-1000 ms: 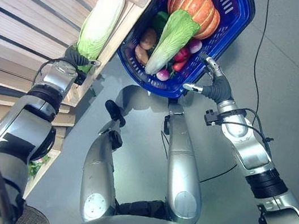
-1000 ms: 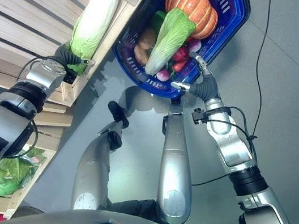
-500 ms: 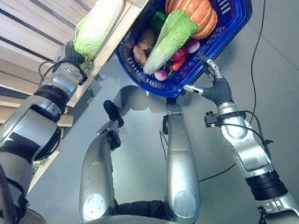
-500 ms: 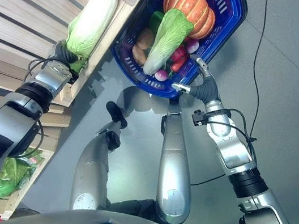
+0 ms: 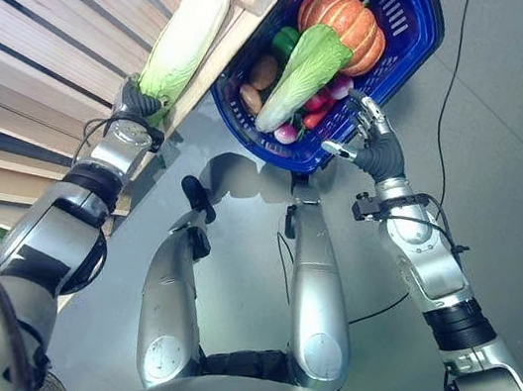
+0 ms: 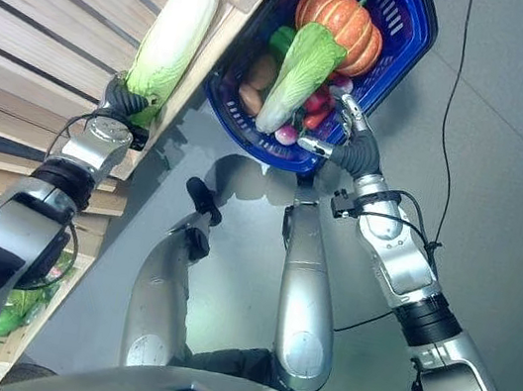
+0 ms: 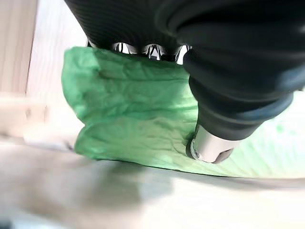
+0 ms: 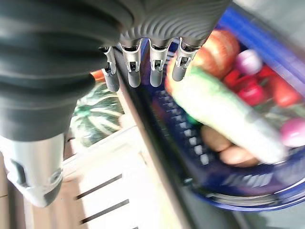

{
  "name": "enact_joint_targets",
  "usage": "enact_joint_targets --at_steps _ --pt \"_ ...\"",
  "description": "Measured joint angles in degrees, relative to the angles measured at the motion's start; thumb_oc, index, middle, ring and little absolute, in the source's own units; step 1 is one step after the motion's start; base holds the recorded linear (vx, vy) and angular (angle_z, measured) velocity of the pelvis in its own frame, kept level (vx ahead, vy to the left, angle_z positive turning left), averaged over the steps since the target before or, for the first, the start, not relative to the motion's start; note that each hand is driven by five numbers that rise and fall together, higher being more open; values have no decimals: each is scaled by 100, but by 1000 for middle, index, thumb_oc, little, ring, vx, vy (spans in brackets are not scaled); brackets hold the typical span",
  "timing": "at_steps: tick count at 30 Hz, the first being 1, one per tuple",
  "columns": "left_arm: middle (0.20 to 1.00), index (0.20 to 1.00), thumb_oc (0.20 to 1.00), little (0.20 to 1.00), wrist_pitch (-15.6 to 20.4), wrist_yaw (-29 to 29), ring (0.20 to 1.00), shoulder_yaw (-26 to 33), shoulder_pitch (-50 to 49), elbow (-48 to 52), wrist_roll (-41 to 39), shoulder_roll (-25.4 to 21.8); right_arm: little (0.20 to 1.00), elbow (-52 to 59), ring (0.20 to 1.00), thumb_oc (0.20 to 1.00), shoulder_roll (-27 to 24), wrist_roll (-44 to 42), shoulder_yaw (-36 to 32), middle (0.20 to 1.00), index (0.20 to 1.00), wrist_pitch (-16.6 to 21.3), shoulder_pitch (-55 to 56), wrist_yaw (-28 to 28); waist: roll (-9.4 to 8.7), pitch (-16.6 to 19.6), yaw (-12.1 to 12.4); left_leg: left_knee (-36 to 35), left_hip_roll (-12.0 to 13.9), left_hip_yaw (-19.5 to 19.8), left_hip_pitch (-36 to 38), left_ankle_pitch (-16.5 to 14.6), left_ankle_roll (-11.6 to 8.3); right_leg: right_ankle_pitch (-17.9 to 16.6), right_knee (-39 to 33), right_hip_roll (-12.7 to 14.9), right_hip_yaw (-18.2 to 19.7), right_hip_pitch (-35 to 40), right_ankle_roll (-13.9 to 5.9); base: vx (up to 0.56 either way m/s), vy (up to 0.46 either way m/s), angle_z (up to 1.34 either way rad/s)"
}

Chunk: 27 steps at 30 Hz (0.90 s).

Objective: Pick up fruits and vegetables into the basket

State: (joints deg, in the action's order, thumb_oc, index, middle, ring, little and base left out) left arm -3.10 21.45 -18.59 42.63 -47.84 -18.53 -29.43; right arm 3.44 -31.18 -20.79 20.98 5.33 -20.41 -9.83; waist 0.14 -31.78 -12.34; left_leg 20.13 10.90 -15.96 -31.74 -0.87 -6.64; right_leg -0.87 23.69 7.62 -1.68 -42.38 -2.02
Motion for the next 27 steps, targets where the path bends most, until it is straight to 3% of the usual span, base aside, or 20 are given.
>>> enact_joint_targets --at_steps 8,17,19,27 --pt "200 200 200 200 1011 71 200 265 -1051 1367 -380 428 1000 427 1000 1000 124 -114 -280 1000 1000 211 -71 115 -8 -8 391 -163 -87 264 450 99 30 10 -145 153 -397 655 2 -6 -34 16" --pt "200 200 200 200 1386 189 200 327 -1189 2050 -323 400 1000 464 1000 1000 532 -1222 -298 1000 1000 126 -446 345 -20 -14 795 -188 -97 546 596 190 46 29 -244 195 -687 1056 -26 12 -42 16" --pt "200 200 200 200 1489 262 200 322 -1187 2135 144 359 1000 463 1000 1000 697 -1628 -299 1000 1000 59 -470 421 -24 -16 839 -229 -110 561 651 209 48 10 -262 207 -706 1126 1 12 -36 8" --pt "200 200 200 200 1844 325 200 245 -1061 2508 1569 148 1000 429 1000 1000 848 -1942 -241 1000 1000 11 -579 442 -57 -33 922 -251 -131 677 882 214 41 24 -289 238 -838 1450 -6 11 -20 7"
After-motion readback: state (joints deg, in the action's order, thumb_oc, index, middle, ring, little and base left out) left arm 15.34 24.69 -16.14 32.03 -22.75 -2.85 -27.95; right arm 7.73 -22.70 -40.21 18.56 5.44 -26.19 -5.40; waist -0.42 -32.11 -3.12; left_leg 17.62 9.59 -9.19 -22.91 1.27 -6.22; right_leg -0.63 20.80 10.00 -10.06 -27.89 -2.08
